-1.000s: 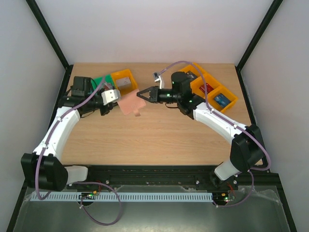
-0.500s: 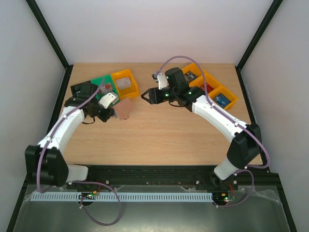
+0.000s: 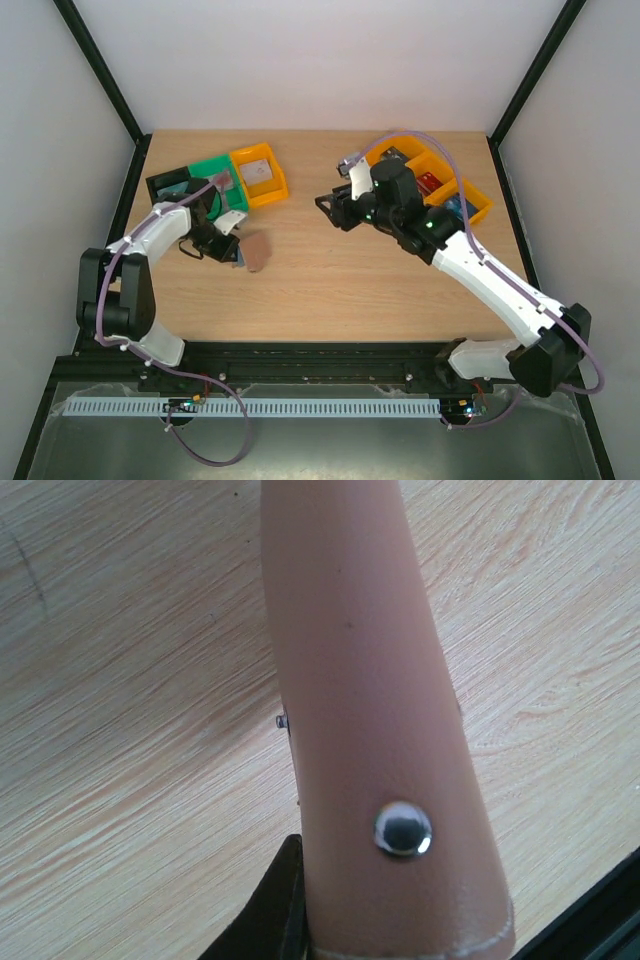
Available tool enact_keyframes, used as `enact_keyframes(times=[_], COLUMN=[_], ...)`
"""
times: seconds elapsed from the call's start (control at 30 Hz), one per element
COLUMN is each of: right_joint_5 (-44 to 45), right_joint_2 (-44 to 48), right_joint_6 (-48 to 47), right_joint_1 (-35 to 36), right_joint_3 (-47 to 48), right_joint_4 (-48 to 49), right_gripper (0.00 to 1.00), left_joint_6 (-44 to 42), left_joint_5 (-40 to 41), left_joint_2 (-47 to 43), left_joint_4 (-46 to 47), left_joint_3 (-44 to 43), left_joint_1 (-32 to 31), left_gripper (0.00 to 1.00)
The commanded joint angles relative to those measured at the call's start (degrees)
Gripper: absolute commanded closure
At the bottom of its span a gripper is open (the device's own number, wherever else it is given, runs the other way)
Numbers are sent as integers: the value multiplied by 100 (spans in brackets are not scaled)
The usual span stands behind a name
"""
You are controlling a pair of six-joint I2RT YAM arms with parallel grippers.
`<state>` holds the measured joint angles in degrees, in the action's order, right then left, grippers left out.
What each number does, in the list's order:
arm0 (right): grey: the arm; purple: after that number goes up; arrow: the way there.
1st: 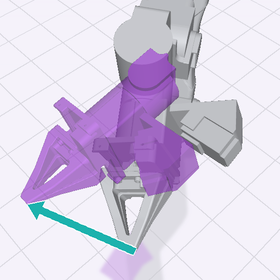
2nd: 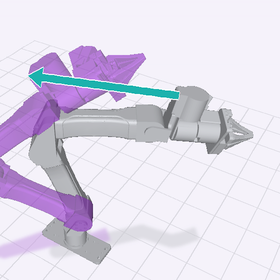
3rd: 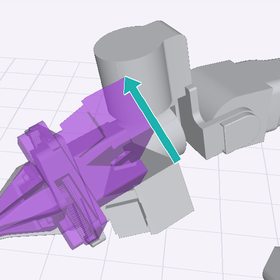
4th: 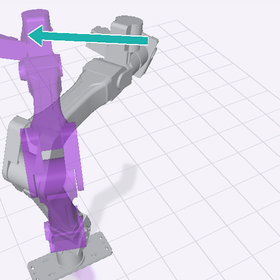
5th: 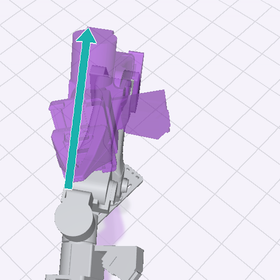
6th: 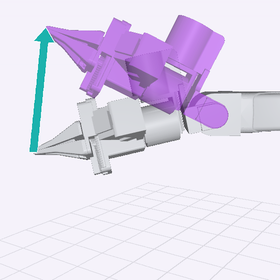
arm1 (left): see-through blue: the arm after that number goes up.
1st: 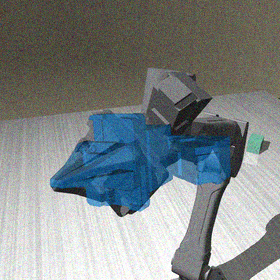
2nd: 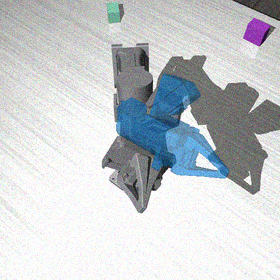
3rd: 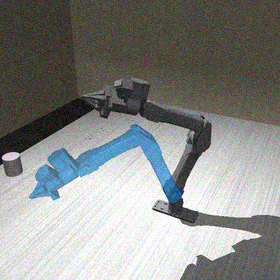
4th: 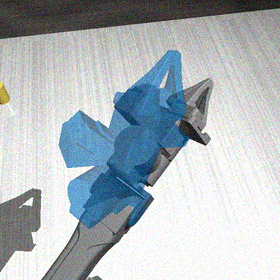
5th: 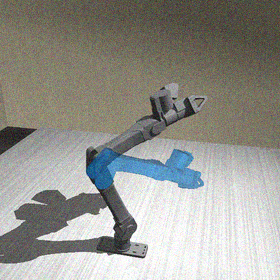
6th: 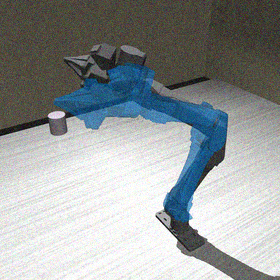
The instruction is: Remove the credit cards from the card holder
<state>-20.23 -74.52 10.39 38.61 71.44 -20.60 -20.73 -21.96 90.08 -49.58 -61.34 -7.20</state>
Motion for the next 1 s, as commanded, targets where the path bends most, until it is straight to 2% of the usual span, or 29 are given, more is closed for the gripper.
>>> enact_keyframes(times=[0.0,0.1,0.27,0.3,0.37,0.43,0.57,0.7,0.83,0.97], right_joint_5=[480,651,1229,1352,1521,1665,1943,2815,3445,4135], right_joint_2=[198,46,-209,-220,-229,-235,-440,-725,-1039,-1394], right_joint_6=[-532,-1068,-2165,-2445,-2848,-3245,-3856,-4150,-4066,-4025], right_joint_1=[301,609,1088,1174,1302,1453,1820,2503,2995,3082], right_joint_3=[-407,-440,-462,-522,-711,-892,-1033,-1533,-2158,-2226], right_joint_4=[458,577,1050,1197,1590,2024,2607,3643,4803,5117], right_gripper=[51,50,41,37,23,1,1,1,1,1], left_joint_6=[140,190,186,196,257,282,302,358,444,426], left_joint_5=[-159,-229,-344,-372,-350,-327,-443,-843,-1261,-1671], left_joint_2=[73,50,-5,-22,-51,-52,-77,-82,-154,-223], left_joint_4=[-190,-228,-458,-488,-463,-439,-439,-533,-637,-861], left_joint_3=[-159,-300,-492,-539,-598,-636,-652,-686,-752,-973], left_joint_1=[17,-12,-127,-138,-159,-211,-255,-255,-247,-247], left_gripper=[98,98,98,98,98,98,98,98,98,98])
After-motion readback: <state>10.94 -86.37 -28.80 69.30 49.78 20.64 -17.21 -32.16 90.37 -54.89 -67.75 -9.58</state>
